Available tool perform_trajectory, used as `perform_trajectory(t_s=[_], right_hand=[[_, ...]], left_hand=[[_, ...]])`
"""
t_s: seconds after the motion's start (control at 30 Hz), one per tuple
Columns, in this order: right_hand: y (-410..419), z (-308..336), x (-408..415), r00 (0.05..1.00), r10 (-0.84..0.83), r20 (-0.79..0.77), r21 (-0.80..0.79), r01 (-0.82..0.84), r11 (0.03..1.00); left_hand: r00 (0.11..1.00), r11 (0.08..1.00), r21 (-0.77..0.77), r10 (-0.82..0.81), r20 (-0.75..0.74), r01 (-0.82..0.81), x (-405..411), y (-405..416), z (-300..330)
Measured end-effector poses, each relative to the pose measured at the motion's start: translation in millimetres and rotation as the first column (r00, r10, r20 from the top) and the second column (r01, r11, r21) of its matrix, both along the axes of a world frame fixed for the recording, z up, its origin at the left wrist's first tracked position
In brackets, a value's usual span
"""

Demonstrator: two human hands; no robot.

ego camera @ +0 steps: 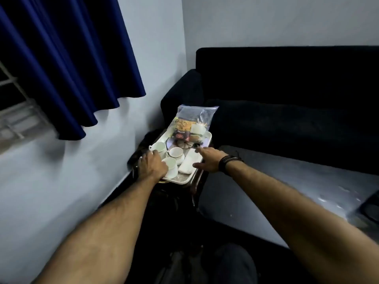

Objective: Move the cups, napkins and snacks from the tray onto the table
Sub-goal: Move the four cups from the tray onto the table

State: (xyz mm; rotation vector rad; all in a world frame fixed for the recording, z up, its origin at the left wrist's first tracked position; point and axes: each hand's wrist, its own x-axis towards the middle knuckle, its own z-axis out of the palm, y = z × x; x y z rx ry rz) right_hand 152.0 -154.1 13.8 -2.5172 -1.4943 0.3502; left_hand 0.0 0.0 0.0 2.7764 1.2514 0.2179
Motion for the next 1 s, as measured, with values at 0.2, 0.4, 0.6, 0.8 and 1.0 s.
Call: perform_trajectory(t_s=[0.2,0.4,0.6,0.8,1.0], right_hand=[[68,-40,-21,0.997,0.065,-0.038,0.073,-0.062,0.995],[121,-73,-36,0.997,0.072,-0.042,0.05,-0.07,0.996],[146,-89,-34,0.997,0.072,0.038,-0.033,-0.071,0.997],[134,-99,-33,1.0,0.016,-0.012,0.13,-0.015,0.991],[106,-94,-33,0.989,-0.045,-0.14,0.352,0.093,0.931]], left_hand=[[0.962,0.954,-0.125,0.273,-0.016,-0.273,-3,51,-33],[0.952,0.92,-0.245,0.296,-0.076,-0.305,20,87,-55],[0.96,0.911,-0.303,0.259,-0.111,-0.28,38,101,-71],[0.97,0.935,-0.26,0.237,-0.047,-0.241,33,98,-83],[0.986,0.97,-0.182,0.168,0.023,-0.161,33,75,-67]])
